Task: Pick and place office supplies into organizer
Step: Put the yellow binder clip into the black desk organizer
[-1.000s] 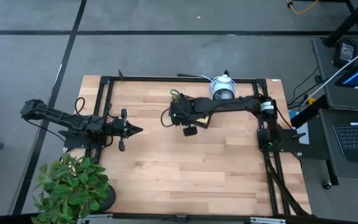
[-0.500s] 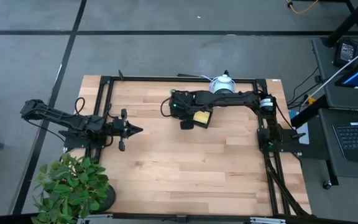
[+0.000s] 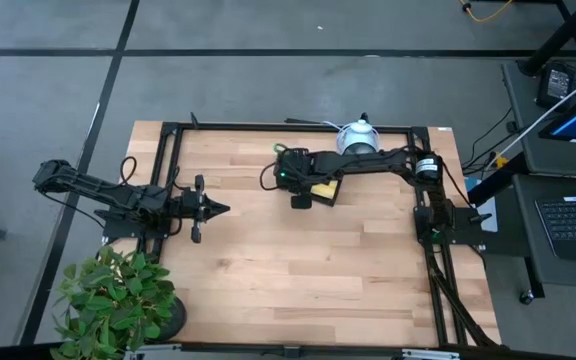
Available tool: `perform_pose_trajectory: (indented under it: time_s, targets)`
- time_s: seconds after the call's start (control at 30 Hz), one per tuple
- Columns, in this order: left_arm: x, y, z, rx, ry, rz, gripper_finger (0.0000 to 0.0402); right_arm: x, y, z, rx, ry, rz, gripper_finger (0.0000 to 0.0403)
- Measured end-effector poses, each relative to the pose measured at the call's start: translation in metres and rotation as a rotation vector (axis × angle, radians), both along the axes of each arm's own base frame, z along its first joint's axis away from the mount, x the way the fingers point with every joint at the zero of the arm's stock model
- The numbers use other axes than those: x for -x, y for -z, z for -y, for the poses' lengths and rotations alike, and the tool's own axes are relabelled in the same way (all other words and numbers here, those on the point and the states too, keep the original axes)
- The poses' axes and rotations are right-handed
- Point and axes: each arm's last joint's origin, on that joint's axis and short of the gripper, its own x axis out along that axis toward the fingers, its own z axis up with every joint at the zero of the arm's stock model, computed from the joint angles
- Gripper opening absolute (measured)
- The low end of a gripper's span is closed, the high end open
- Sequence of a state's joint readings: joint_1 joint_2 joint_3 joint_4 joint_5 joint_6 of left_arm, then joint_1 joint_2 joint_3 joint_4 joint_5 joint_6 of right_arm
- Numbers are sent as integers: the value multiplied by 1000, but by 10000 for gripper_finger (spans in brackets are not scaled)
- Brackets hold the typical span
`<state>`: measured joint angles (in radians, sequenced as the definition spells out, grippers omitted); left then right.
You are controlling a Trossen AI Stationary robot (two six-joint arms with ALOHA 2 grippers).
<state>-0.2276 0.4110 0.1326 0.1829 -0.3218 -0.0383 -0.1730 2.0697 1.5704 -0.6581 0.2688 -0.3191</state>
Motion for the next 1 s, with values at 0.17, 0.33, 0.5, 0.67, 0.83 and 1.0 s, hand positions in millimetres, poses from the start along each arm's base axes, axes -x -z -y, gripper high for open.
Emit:
perform_pose_trajectory:
  time_s: [0.17,0.33,0.5,0.67,0.83,1.0]
  targets:
    - [0,0,0,0,0,0,3,2,11,-1,2,2,22,71]
    - [0,0,0,1,0,0,1,3,19,-4,4,-4,27,71]
    - [0,0,0,1,0,0,3,3,20,-4,5,-5,31,71]
    - [0,0,0,1,0,0,1,3,20,-4,4,-3,33,78]
    - [0,0,0,1,0,0,2,3,20,-3,-12,37,46,95]
    - [0,0,0,4,0,1,2,3,20,-3,-11,38,46,121]
